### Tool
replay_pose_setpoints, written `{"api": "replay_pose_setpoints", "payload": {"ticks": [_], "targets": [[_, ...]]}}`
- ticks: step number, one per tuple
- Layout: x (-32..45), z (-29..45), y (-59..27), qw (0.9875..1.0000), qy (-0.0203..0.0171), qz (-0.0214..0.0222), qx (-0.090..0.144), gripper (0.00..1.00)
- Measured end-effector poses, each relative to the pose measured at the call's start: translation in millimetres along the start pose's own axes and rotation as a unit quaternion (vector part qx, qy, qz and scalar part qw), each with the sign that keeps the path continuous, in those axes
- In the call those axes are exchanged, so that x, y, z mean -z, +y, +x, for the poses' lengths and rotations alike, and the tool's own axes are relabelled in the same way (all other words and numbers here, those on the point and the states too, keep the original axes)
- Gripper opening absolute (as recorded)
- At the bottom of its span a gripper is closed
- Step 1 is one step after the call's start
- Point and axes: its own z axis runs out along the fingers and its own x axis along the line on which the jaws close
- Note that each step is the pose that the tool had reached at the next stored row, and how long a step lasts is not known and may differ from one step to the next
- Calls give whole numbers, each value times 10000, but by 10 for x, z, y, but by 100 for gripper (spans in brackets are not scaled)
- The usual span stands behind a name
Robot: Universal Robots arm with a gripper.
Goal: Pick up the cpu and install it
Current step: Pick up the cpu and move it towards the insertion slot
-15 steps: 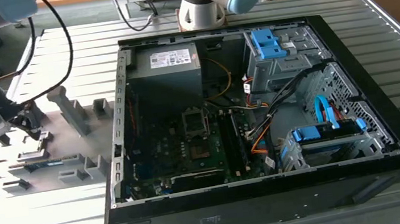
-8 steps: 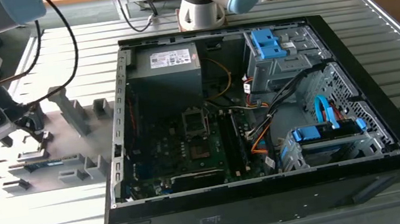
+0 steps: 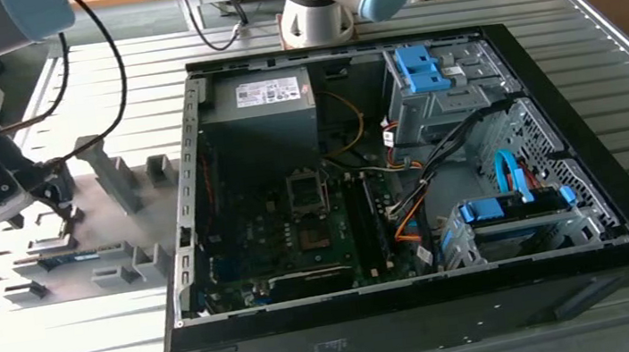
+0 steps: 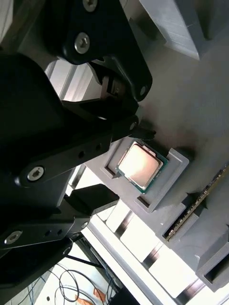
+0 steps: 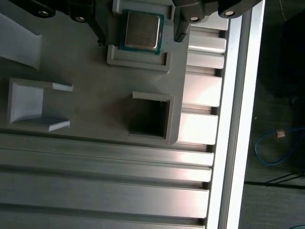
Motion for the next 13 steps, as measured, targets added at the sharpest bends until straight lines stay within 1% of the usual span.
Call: {"api": "replay_pose_setpoints", "payload": {"ticks": [5,7,13], "targets": [[-31,-2,-5,10000,4,2,32,64],[-67,-5,-7,10000,11,2,38,64],[-170,-9,-12,10000,15,0,39,64]]}}
